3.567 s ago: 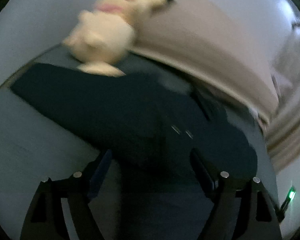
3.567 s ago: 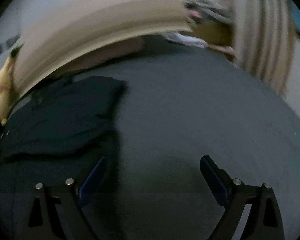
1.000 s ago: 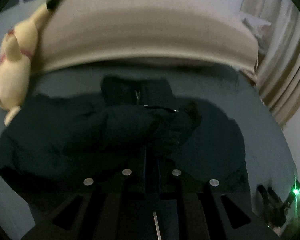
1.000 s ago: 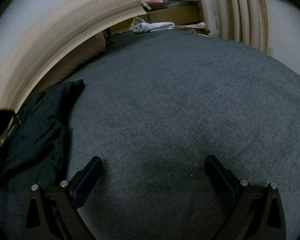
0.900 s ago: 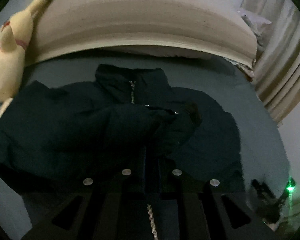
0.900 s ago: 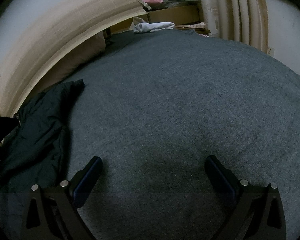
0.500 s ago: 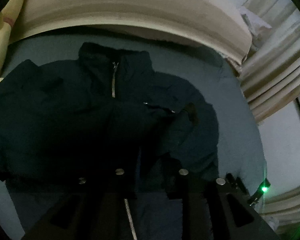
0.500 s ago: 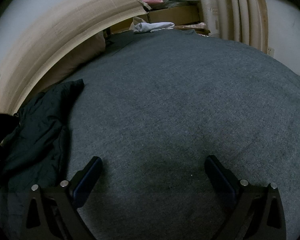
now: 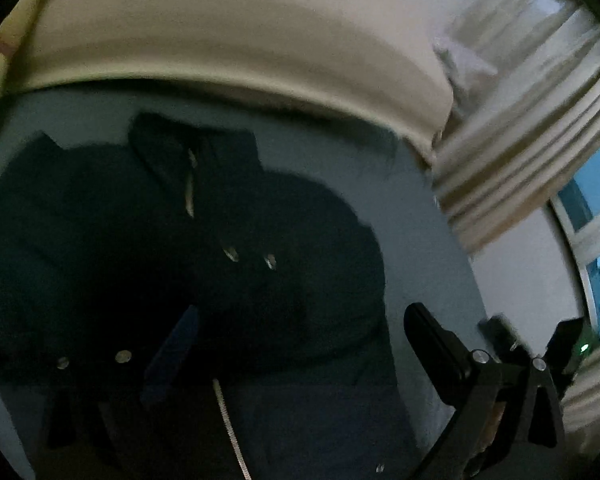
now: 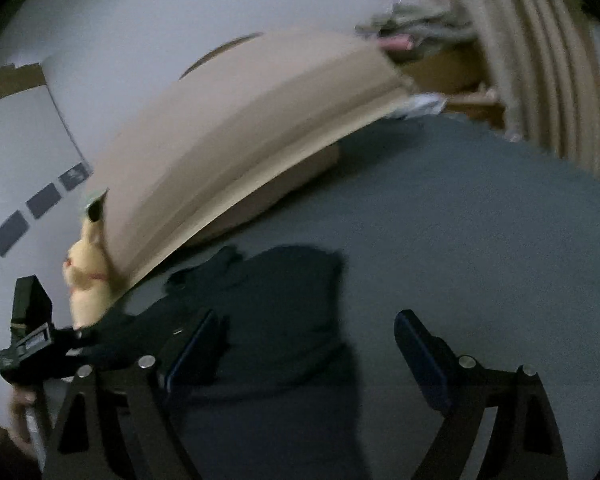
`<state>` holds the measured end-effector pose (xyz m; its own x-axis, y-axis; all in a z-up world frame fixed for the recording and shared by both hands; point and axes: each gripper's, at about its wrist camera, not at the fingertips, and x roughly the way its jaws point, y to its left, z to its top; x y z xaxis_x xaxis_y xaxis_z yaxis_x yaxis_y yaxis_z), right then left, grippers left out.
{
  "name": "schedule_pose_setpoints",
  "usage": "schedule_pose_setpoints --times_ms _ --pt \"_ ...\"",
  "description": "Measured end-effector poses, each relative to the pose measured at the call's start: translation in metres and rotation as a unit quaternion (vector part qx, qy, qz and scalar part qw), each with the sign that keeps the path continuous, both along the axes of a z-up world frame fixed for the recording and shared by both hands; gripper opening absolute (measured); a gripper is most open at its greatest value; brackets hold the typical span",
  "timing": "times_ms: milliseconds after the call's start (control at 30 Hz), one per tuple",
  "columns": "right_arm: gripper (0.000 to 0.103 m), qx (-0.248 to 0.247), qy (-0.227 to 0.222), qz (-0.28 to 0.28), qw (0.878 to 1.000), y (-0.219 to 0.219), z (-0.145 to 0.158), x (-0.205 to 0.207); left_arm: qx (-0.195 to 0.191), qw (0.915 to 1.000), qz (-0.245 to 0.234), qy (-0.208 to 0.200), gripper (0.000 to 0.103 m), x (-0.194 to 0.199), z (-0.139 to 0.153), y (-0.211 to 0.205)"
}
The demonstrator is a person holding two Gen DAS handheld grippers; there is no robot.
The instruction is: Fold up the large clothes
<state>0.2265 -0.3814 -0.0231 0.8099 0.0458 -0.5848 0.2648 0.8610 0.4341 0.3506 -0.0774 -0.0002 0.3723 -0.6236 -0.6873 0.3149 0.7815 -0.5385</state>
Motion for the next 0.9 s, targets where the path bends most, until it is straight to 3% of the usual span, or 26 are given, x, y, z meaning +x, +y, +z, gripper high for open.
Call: schedule_pose_setpoints --times_ms 100,200,333,433,667,733,767,900 --pt "0.092 0.08 0.018 0.029 0.996 0.008 -0.015 0.007 -0.029 0.9985 0.035 -0.032 0.102 -0.012 0.021 0.04" --pt "0.092 0.149 0.029 0.064 0.986 0.02 -0.029 0.019 -0.031 0.9928 0.093 -0.069 0.102 -0.031 0.031 0.093" --pt "0.092 0.212 0.035 0.109 0.97 0.052 -0.044 0.052 -0.014 0.9788 0.184 -0.09 0.102 -0.061 0.008 0.166" --pt "0.092 0.219 0.061 0.132 0.965 0.082 -0.056 0.082 0.039 0.9629 0.253 -0.086 0.102 -0.082 -0.026 0.211" --pt "0.081 0.147 0.148 0.12 0.971 0.131 -0.096 0.141 0.081 0.9358 0.341 -0.042 0.101 -0.106 -0.103 0.274" --pt "0.048 0.114 0.174 0.121 0.971 0.141 -0.105 0.151 0.089 0.9338 0.345 -0.034 0.101 -0.106 -0.112 0.279" --pt "0.018 0.088 0.183 0.125 0.971 0.147 -0.105 0.154 0.093 0.934 0.343 -0.033 0.101 -0.107 -0.119 0.28" --pt "0.01 -0.064 0.155 0.161 0.972 0.175 -0.062 0.152 0.121 0.9382 0.32 -0.051 0.102 -0.107 -0.13 0.277"
